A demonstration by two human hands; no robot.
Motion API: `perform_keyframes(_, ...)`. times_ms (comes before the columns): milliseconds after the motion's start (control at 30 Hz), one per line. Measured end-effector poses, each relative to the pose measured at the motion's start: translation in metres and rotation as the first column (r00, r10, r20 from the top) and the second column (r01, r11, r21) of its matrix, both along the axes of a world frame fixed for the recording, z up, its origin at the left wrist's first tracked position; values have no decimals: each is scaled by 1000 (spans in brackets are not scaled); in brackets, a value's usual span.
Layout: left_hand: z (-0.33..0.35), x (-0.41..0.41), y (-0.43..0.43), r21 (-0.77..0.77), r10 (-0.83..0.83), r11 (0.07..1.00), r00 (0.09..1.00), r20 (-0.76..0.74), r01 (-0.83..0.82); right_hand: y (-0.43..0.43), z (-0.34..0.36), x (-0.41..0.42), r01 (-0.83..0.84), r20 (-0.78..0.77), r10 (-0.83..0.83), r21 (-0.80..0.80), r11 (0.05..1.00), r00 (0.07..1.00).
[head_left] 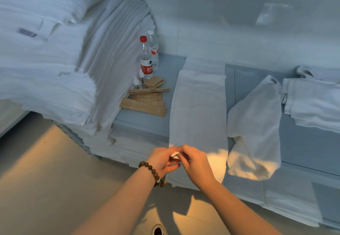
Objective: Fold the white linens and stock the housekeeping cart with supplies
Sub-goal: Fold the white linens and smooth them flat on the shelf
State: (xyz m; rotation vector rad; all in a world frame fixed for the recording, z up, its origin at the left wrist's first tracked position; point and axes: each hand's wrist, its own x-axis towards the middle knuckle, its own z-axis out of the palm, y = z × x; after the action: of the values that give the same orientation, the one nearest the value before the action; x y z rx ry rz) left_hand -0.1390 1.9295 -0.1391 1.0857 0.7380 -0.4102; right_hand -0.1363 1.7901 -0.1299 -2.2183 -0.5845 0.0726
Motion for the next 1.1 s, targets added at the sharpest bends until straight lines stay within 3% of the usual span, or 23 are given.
perform_keyframes(467,10,-16,10,176,-43,983,999,-3,43,-10,4,-16,-25,178,31,-36,999,984)
perform_keyframes(600,19,-14,13,187,-79,980,996,27,73,-10,1,-28,-83,168,103,-126,989,980)
perform_keyframes(733,28,-14,11,291,-123,953,987,102,88,-11,-1,-30,8,193,9,-90,996,981)
perform_keyframes(800,32,-16,11,527,-247,842,951,186,115,-13,2,-28,57,177,-46,-54,997,983)
perform_keyframes(867,35,-20,13,824,-414,565,850,326,-40,-16,7,-24,83,160,-77,-31,996,984)
perform_keyframes(900,39,-24,15,889,-541,435,746,388,-146,-17,9,-20,79,150,-74,-23,997,986)
perform_keyframes(933,42,-28,17,917,-684,345,616,390,-198,-19,13,-18,63,143,-60,-17,998,988)
perform_keyframes(1000,45,-30,17,965,-884,184,398,245,-184,-20,18,-15,31,132,-31,-4,1000,991)
perform_keyframes(1033,47,-31,14,975,-923,101,348,166,-197,-21,20,-14,25,116,-27,16,1000,993)
perform_keyframes(1100,52,-31,7,945,-936,0,333,116,-328,-22,23,-16,41,67,-44,49,998,997)
